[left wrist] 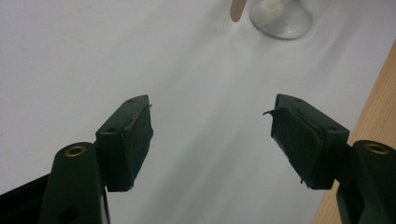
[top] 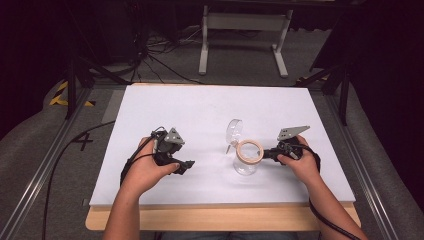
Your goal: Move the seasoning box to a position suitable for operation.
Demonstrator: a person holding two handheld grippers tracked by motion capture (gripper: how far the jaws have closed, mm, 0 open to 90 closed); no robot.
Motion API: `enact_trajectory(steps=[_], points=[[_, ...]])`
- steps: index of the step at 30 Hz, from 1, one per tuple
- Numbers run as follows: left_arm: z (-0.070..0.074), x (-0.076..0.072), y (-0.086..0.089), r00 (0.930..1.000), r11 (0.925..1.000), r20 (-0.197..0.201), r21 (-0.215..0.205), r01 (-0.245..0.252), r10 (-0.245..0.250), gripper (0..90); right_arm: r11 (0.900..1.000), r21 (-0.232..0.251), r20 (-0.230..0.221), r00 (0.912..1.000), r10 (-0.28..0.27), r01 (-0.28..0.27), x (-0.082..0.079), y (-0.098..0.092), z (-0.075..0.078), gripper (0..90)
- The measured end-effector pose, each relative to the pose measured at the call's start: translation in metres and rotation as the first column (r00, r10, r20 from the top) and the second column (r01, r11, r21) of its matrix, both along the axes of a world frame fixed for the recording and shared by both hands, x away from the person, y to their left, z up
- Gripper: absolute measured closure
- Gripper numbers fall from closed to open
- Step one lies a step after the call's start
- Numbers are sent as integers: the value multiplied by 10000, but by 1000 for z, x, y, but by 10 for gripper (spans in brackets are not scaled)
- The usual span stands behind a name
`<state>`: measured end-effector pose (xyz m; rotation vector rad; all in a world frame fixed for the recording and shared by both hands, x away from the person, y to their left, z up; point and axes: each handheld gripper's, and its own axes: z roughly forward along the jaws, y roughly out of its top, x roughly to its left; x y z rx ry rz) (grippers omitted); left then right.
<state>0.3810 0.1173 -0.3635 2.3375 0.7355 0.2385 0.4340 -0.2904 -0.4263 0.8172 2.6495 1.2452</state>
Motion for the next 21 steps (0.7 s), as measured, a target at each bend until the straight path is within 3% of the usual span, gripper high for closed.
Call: enact_trajectory(steps=[10,21], points=[[-4,1,-2,10000,9999,-99,-135,12,-14,291,9994,-188,454,9986,285,-277,5,8,-7,900],[-5,3,0,9998,9998,-196,-178,86,-90,290,9993,-271,195,9994,276,-270,2,9,-6,900]])
